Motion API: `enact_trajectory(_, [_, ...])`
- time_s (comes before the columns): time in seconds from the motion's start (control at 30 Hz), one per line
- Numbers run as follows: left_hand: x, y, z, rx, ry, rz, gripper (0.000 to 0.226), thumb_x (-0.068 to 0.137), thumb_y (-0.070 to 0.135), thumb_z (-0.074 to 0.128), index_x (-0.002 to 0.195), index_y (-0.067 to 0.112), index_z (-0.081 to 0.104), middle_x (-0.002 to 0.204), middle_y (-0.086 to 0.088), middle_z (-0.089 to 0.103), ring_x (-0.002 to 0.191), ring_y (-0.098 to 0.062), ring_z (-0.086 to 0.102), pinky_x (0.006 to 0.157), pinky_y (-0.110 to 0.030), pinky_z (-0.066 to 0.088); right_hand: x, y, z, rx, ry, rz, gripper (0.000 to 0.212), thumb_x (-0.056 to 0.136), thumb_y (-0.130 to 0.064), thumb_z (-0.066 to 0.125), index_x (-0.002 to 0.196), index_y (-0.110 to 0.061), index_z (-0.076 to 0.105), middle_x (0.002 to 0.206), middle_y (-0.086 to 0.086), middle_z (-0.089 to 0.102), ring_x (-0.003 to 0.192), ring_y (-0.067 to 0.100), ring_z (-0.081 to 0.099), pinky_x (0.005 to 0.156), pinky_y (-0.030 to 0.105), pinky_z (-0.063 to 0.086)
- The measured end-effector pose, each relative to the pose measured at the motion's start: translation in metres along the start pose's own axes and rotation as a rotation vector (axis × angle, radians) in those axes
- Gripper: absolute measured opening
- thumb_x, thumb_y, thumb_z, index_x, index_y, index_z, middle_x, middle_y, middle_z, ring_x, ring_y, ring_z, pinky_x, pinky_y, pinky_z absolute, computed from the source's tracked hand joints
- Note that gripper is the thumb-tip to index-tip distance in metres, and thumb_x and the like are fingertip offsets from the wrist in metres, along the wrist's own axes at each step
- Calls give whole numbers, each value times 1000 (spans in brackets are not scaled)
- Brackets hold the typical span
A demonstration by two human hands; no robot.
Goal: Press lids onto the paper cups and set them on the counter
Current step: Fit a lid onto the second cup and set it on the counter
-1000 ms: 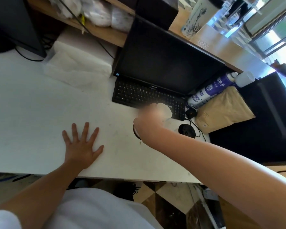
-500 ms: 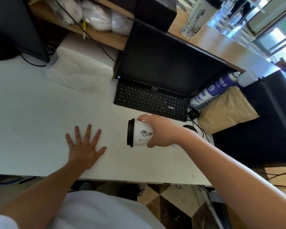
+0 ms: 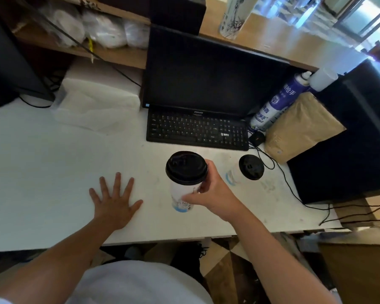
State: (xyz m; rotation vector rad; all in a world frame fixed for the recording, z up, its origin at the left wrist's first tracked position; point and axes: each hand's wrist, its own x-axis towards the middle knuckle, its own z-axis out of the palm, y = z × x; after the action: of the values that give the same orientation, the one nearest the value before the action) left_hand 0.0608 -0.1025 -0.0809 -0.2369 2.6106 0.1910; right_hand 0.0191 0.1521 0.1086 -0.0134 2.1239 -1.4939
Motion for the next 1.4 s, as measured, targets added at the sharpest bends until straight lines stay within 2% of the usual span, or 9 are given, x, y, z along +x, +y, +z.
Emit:
enact_trajectory(0.1, [-5, -5, -4, 37, -31, 24, 83, 90, 77, 10, 150, 36, -30, 161, -4, -35, 148, -45, -24, 115, -67, -8, 0, 9, 3, 40, 23, -2, 82, 70, 9, 83, 134, -25, 43, 125, -4, 62, 118, 17, 63, 101, 46, 55])
enact_trajectory(0.27, [-2, 9, -33, -83, -234, -31, 89, 94, 69, 38, 156, 35, -16, 163, -5, -30, 149, -44, -21, 118, -64, 3, 1, 19, 7, 87, 11, 5, 84, 70, 9, 83, 134, -25, 42, 129, 1, 59, 123, 24, 60, 104, 52, 51])
enact_trajectory(0.37, [-2, 29, -78, -490, -416, 68, 86, 89, 53, 65, 158, 29, 18, 167, -8, 14, 151, -33, 21, 121, -48, 24, 2, 19, 3, 113, -9, 13, 84, 70, 11, 83, 134, -26, 43, 130, 0, 59, 124, 21, 59, 105, 50, 51])
enact_trajectory(0.47, [-25, 54, -128, -975, -575, 302, 86, 73, 27, 78, 148, 36, 37, 143, 3, 55, 125, -16, 58, 103, -38, 50, 3, 16, -4, 147, -47, 1, 85, 69, 12, 83, 133, -28, 44, 132, 0, 59, 125, 19, 59, 106, 48, 51])
enact_trajectory(0.57, [-40, 78, -160, -936, -512, 501, 70, 80, 9, 78, 138, 35, 50, 130, 10, 64, 117, -11, 63, 96, -34, 54, 4, 12, -17, 168, -75, -34, 86, 66, 8, 83, 136, -26, 46, 134, 4, 59, 125, 23, 60, 105, 49, 52])
enact_trajectory(0.73, [-40, 109, -178, -989, -378, 523, 60, 79, 1, 79, 130, 26, 59, 122, 7, 70, 115, -12, 65, 94, -32, 56, 9, 3, -57, 195, -124, -79, 80, 75, 17, 76, 141, -21, 48, 132, 2, 64, 120, 20, 65, 99, 40, 56])
enact_trajectory(1.0, [-33, 175, -201, -1006, -162, 476, 67, 79, 8, 82, 135, 29, 53, 128, 9, 66, 117, -14, 63, 97, -40, 56, 25, -10, -129, 197, -177, -175, 67, 86, 16, 67, 143, -14, 51, 135, 4, 67, 126, 21, 63, 102, 35, 53])
enact_trajectory(1.17, [-31, 215, -218, -1075, 117, 423, 81, 70, 13, 90, 136, 33, 47, 123, 17, 63, 112, -2, 63, 87, -26, 58, 36, -17, -163, 146, -137, -264, 59, 91, 9, 65, 145, -12, 53, 135, 1, 68, 128, 15, 62, 107, 32, 50])
enact_trajectory(1.4, [-24, 254, -230, -1073, 340, 365, 88, 60, 30, 96, 130, 35, 43, 122, 19, 62, 111, -4, 63, 85, -28, 59, 40, -26, -195, 120, -62, -370, 52, 91, 6, 66, 137, -16, 61, 125, -4, 73, 120, 9, 66, 102, 29, 53])
